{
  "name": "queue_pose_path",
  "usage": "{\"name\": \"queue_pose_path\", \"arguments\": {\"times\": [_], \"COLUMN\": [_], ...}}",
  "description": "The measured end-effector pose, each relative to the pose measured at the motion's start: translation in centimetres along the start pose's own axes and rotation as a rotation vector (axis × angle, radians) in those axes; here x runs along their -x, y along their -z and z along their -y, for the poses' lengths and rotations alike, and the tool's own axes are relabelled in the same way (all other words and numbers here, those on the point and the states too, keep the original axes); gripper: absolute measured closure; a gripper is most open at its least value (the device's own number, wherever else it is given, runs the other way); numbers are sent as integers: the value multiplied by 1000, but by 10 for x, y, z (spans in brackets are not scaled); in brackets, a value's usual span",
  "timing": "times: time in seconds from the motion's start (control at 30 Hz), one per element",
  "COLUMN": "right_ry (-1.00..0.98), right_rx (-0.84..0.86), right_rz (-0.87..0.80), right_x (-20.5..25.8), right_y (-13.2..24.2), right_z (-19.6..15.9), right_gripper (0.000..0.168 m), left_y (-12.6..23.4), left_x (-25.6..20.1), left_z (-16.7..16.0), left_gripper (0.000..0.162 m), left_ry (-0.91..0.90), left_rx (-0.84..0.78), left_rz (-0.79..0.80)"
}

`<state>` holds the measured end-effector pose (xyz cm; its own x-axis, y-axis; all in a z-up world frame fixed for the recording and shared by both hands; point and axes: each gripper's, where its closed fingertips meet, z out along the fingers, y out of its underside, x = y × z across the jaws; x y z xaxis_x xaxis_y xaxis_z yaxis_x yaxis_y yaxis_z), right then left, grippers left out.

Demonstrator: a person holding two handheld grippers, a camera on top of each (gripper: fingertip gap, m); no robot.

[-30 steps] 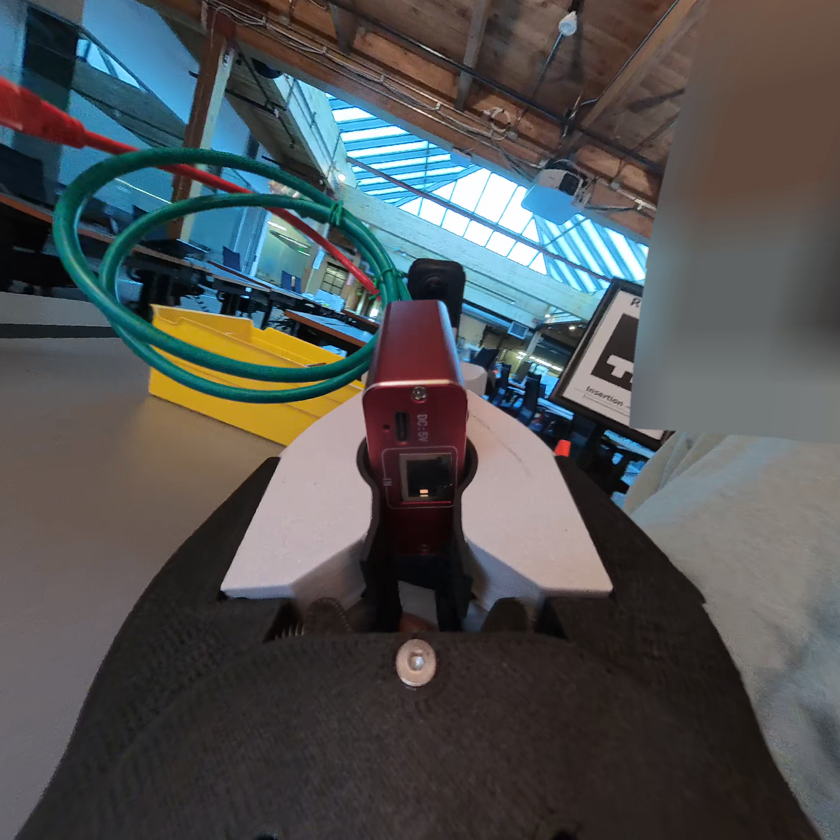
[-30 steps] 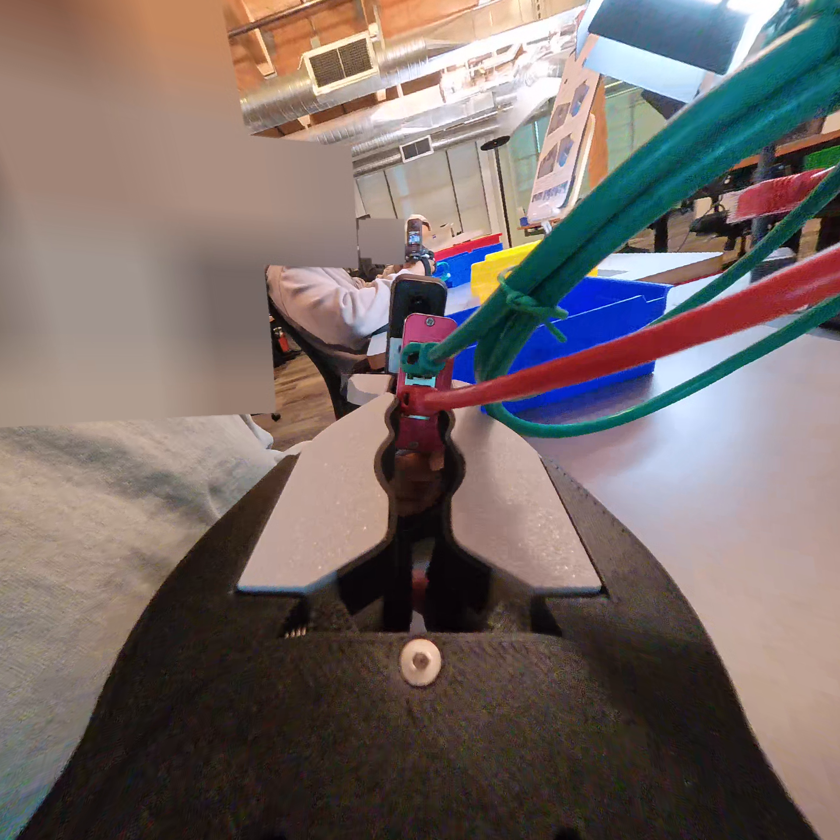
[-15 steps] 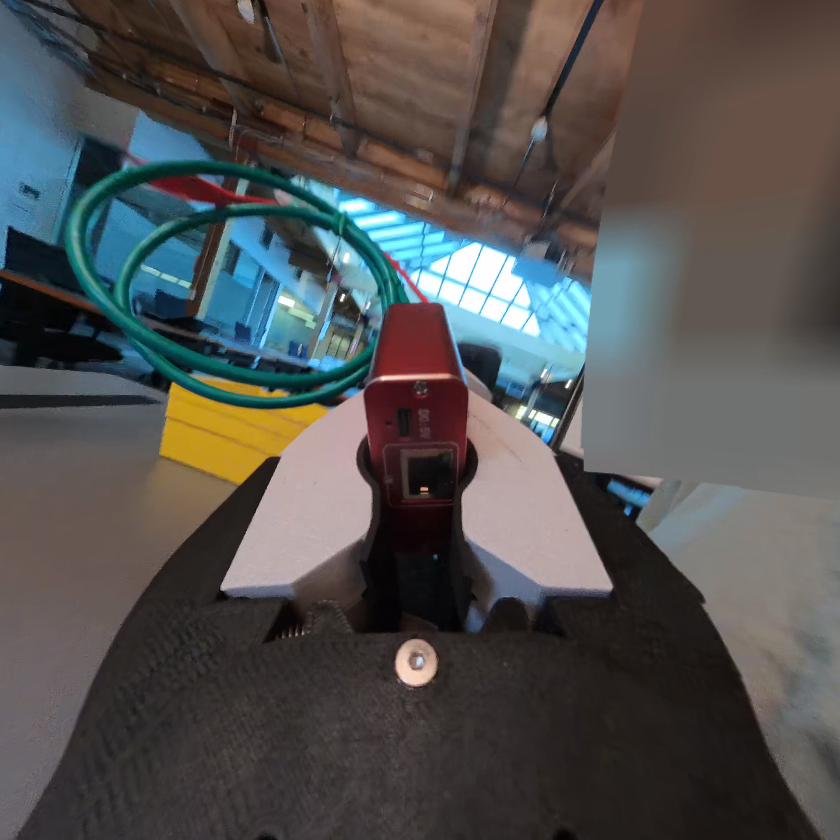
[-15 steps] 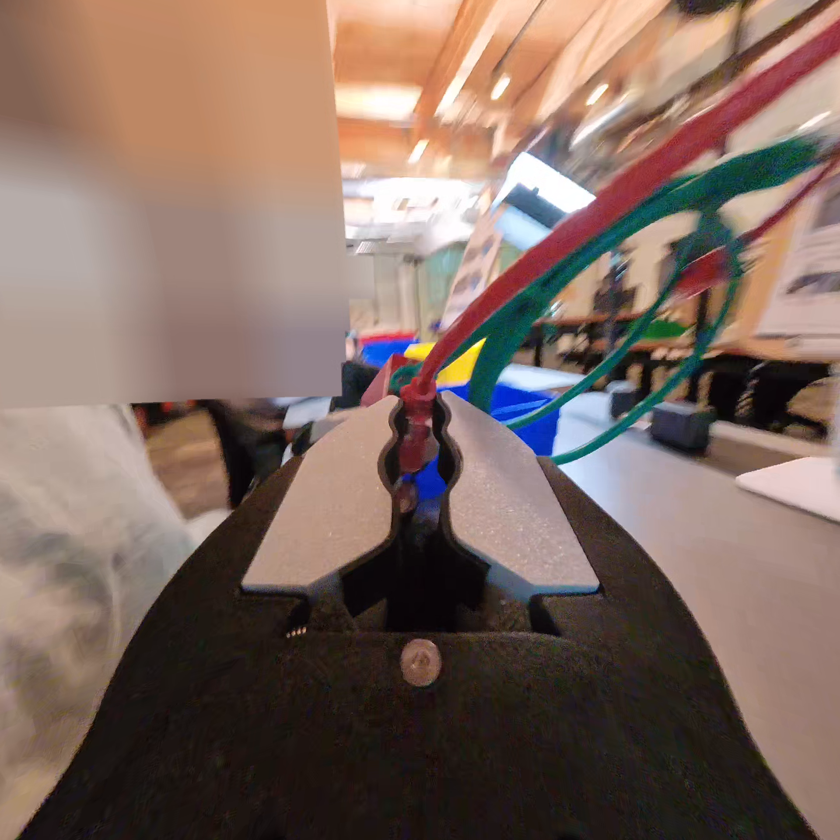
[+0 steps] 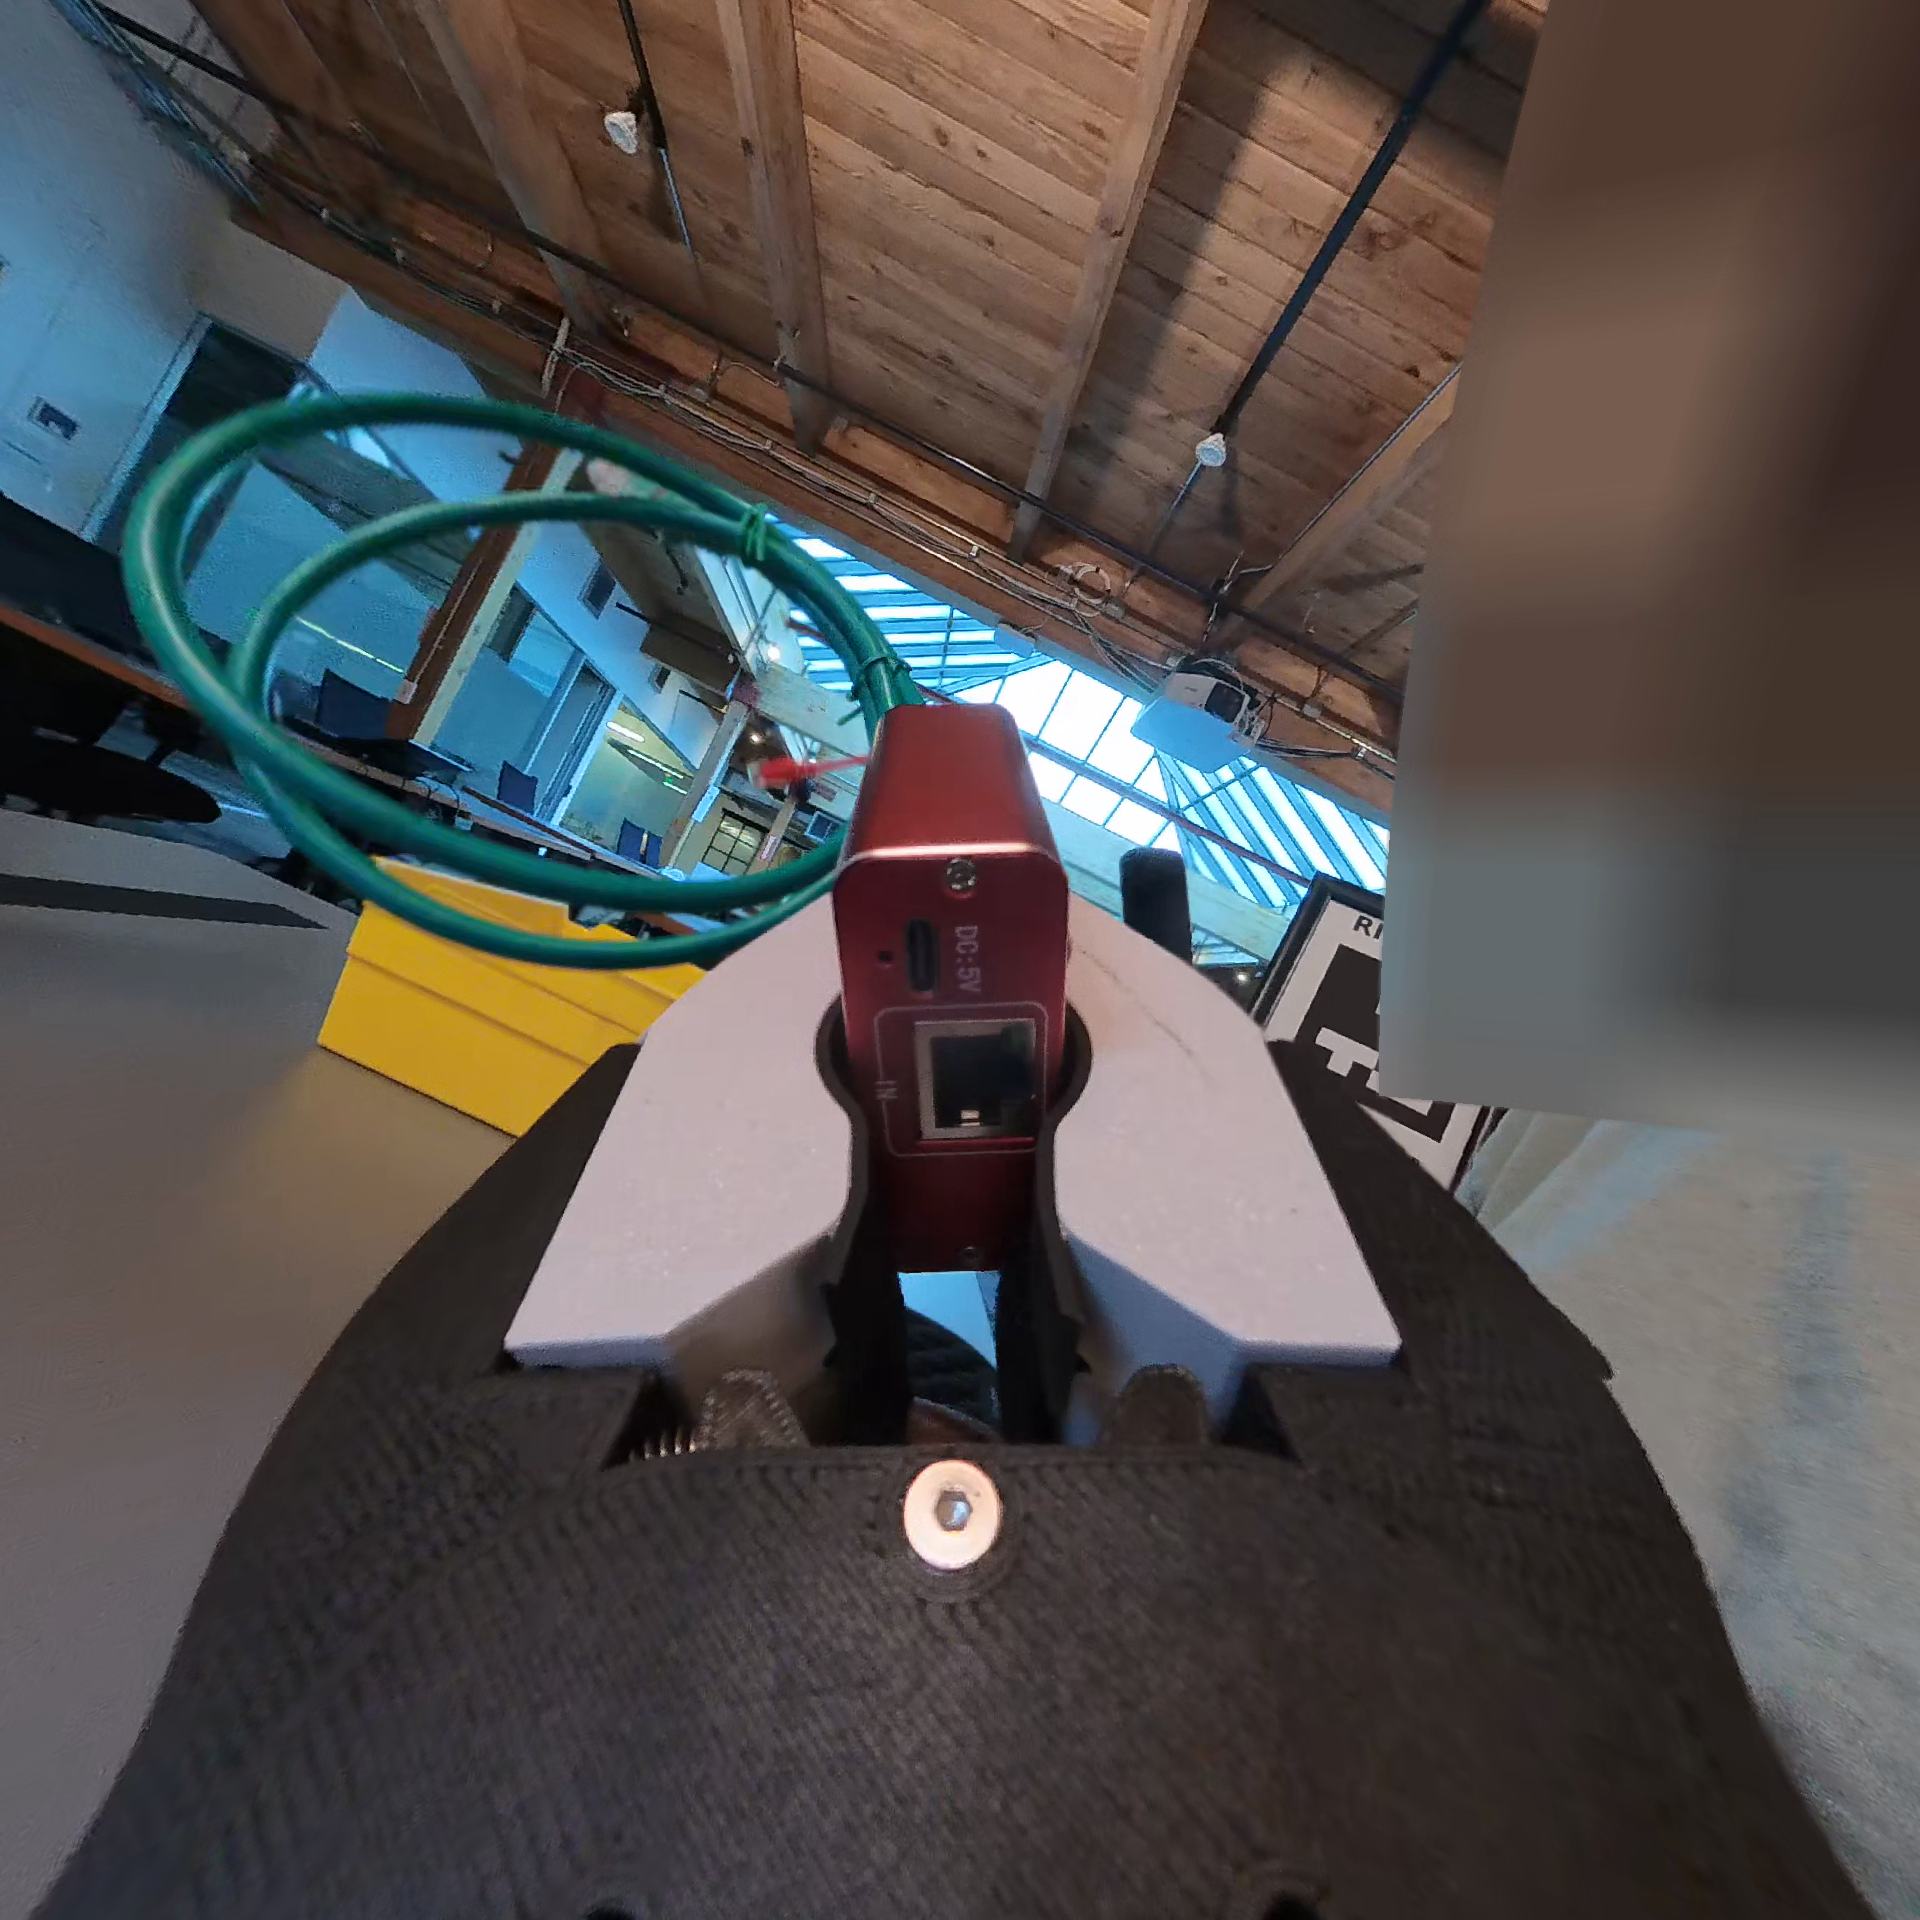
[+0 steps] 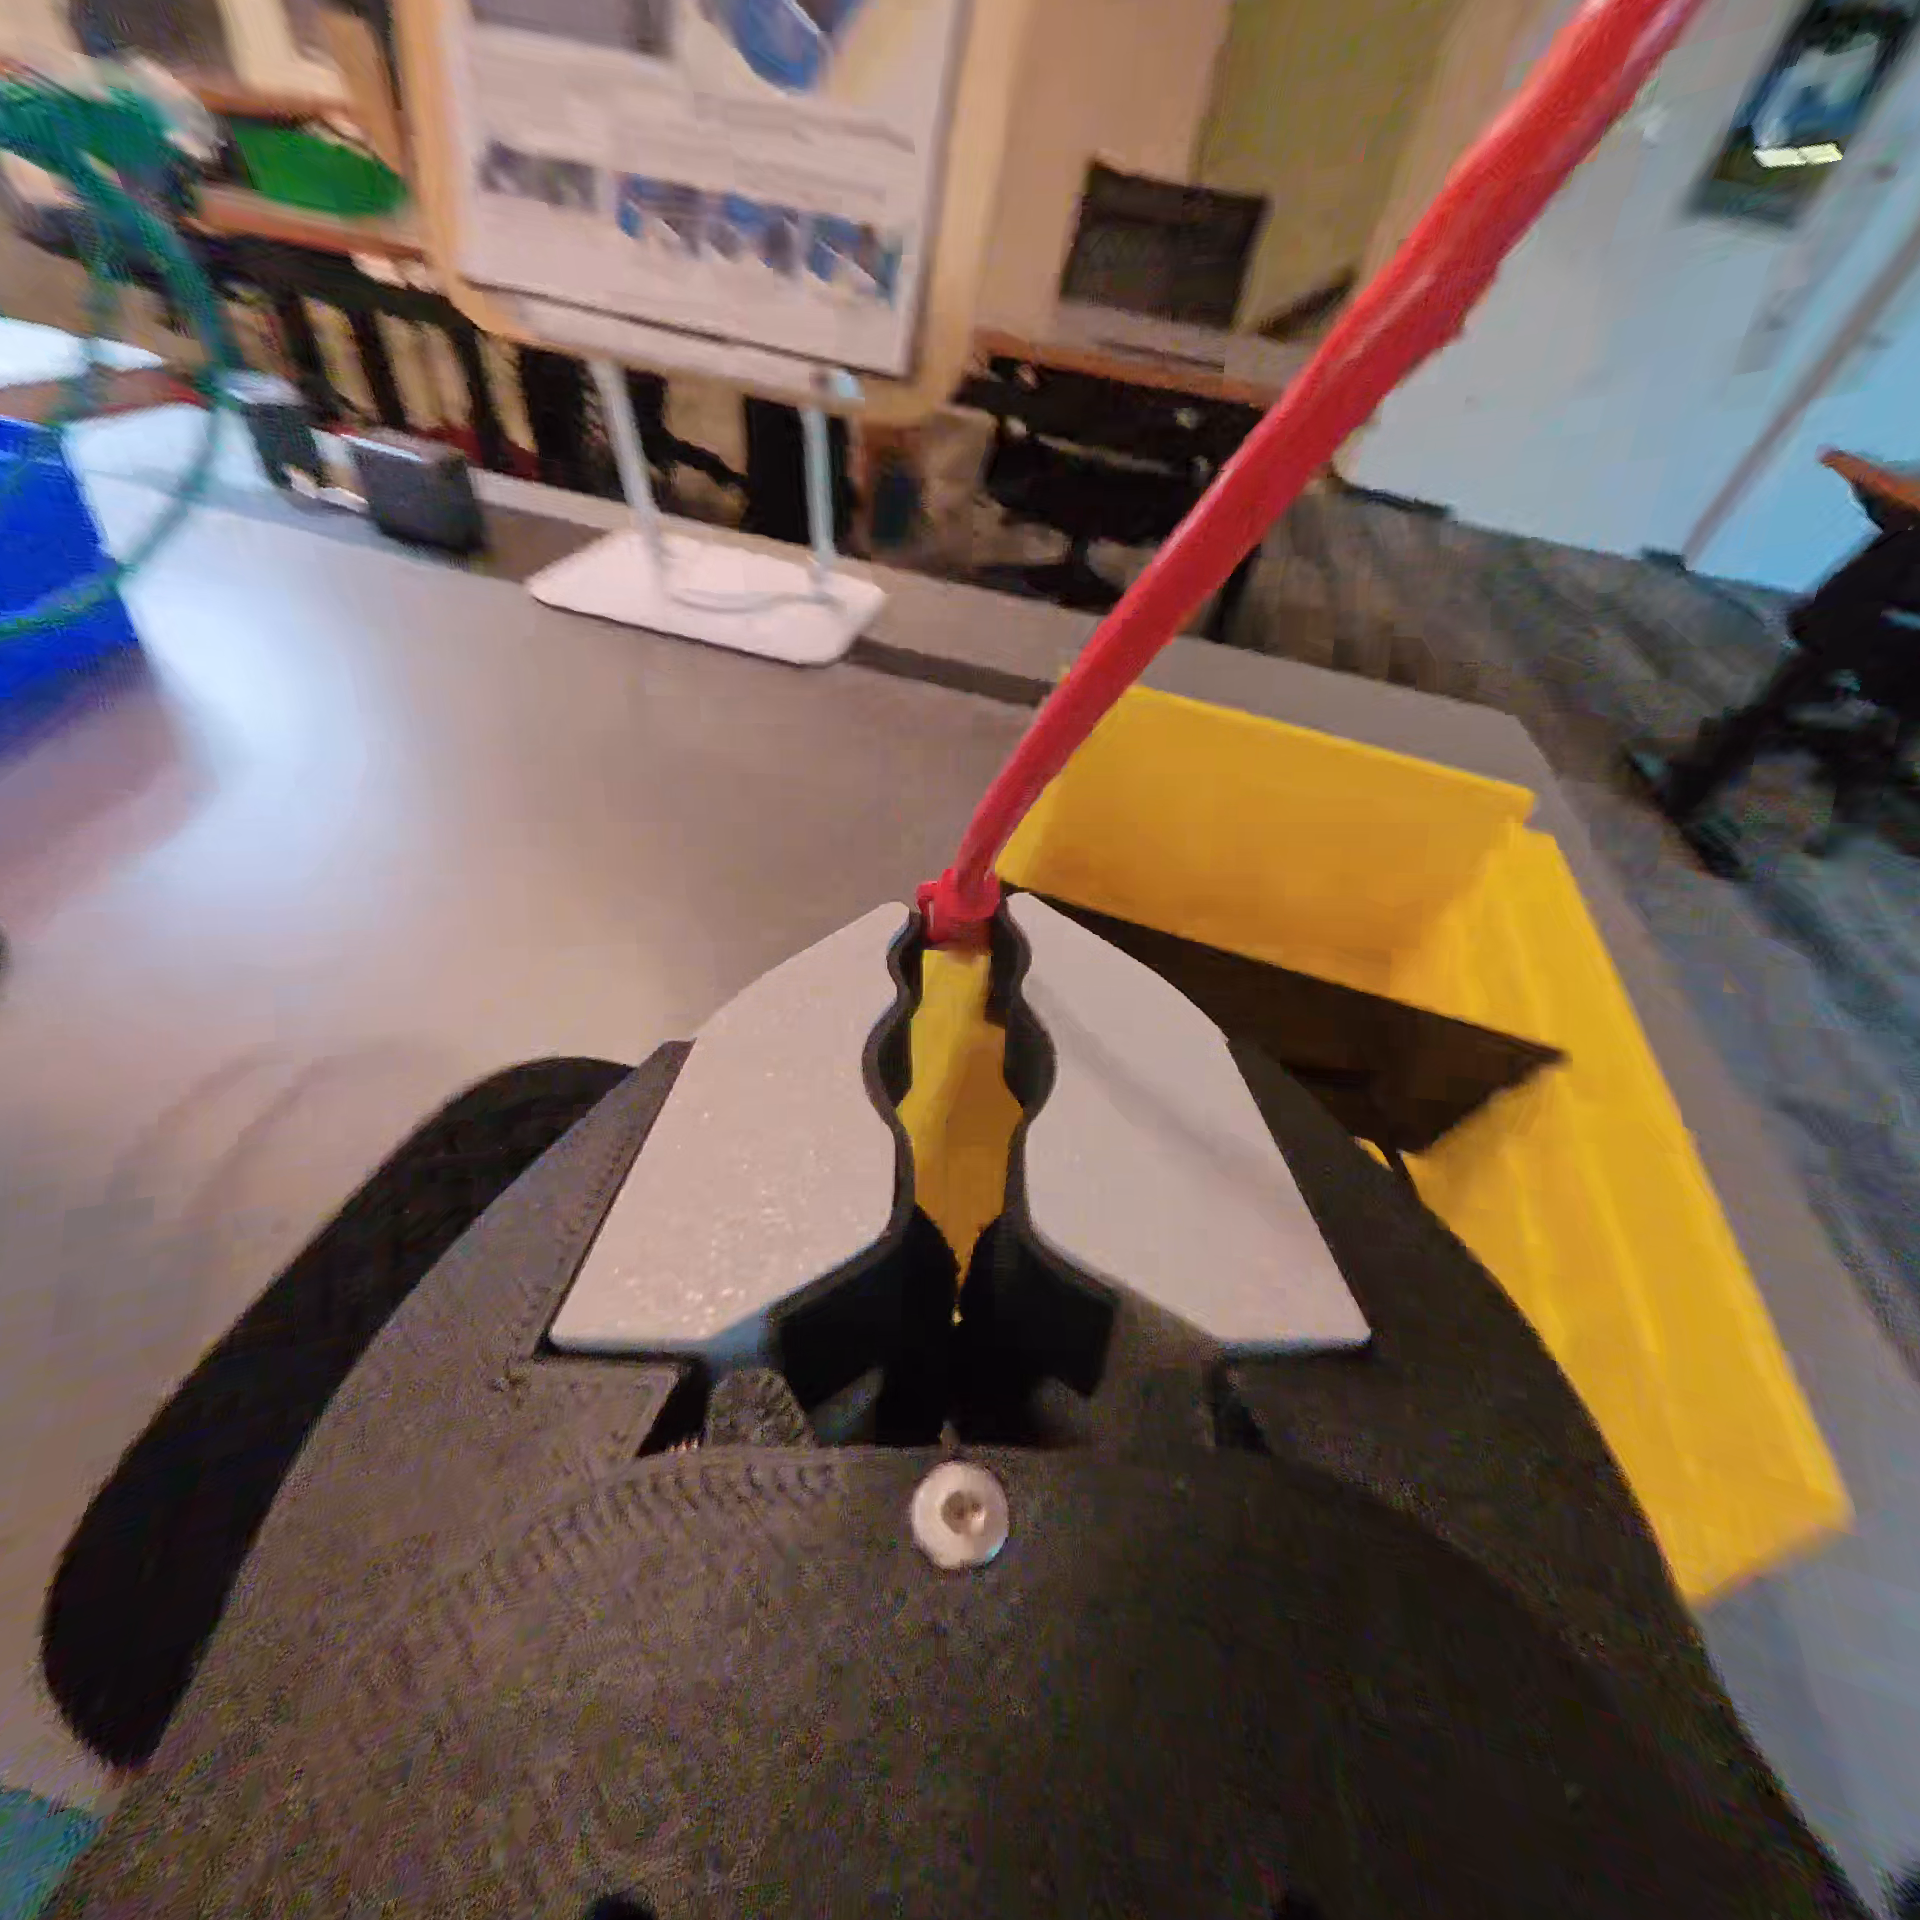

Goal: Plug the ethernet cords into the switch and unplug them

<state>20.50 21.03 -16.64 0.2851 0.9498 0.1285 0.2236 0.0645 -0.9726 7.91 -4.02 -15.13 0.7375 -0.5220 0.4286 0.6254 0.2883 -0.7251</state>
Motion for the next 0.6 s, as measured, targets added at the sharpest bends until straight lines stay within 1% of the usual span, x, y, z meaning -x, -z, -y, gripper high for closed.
{"name": "queue_pose_path", "arguments": {"times": [0.1,0.2,0.33,0.43,0.6], "right_ry": [-29,-56,-110,-144,-163], "right_rx": [203,364,424,462,628], "right_rz": [-154,-232,-264,-281,-323], "right_x": [-31,-44,-51,-57,-61], "right_y": [10,14,14,22,41], "right_z": [-32,-60,-79,-88,-104], "right_gripper": [155,155,155,155,154], "left_y": [-1,-1,-1,-2,-2], "left_x": [0,0,1,3,4], "left_z": [-1,-3,-6,-7,-9], "left_gripper": [133,134,134,134,134], "left_ry": [-6,-3,-9,-3,2], "left_rx": [10,20,35,44,57], "left_rz": [0,3,10,16,23]}}
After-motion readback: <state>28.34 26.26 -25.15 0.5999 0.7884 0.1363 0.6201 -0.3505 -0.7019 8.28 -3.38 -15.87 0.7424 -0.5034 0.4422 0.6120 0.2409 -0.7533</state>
